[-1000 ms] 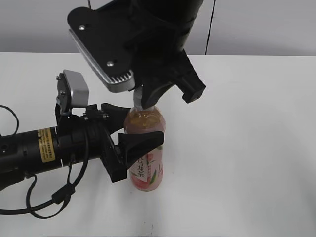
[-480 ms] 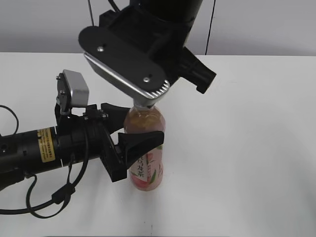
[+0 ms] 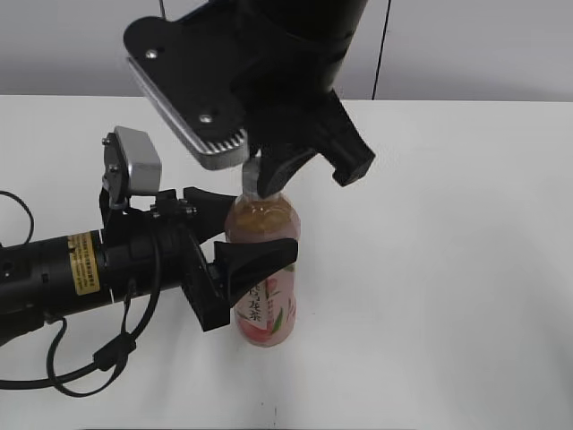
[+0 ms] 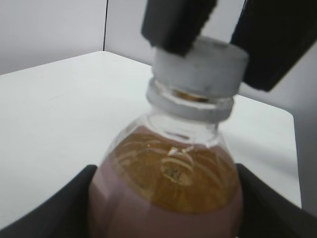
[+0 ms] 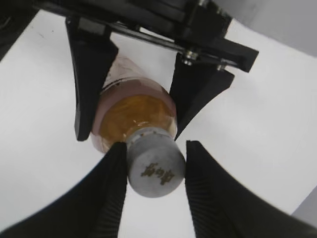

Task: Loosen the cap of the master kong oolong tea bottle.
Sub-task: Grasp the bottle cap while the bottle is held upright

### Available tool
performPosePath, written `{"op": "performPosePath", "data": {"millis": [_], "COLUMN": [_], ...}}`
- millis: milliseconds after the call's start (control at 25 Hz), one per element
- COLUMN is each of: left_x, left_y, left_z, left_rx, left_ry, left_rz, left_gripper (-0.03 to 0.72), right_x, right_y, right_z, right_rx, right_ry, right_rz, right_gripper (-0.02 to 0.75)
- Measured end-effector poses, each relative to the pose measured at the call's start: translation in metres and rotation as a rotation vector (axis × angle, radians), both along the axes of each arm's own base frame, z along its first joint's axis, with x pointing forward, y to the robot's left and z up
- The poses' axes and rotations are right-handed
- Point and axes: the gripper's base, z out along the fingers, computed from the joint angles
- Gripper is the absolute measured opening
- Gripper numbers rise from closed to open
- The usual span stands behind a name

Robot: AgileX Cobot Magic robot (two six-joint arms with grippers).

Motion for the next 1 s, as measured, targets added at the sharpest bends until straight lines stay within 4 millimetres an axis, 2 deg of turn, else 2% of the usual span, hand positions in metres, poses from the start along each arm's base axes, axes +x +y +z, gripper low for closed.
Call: {"op": "performPosePath", "data": {"millis": [80, 480, 760, 880, 1000], "left_x": [0.000, 0.000, 0.000, 0.000, 0.000], "left_y": [0.000, 0.000, 0.000, 0.000, 0.000], "left_z": [0.000, 0.000, 0.000, 0.000, 0.000], "left_rx": [0.000, 0.000, 0.000, 0.000, 0.000], "left_ry": [0.000, -0.001, -0.001, -0.001, -0.001], "left_rz": [-0.001, -0.003, -0.003, -0.003, -0.003], "left_gripper": [0.473, 0.473, 0.473, 0.473, 0.473], "right_x": [0.000, 0.001, 0.005, 0.005, 0.005], "right_y": [0.000, 0.000, 0.005, 0.005, 0.005], "right_z": [0.000, 0.001, 0.028, 0.031, 0.031], "right_rx": [0.019, 0.093, 0.261, 0.310, 0.329], "right_ry": [0.035, 0.162, 0.267, 0.339, 0.378], "right_rz": [-0.123, -0.590, -1.020, -1.231, -1.339], "right_gripper": [0.307, 0.572, 0.583, 0.583, 0.585]}}
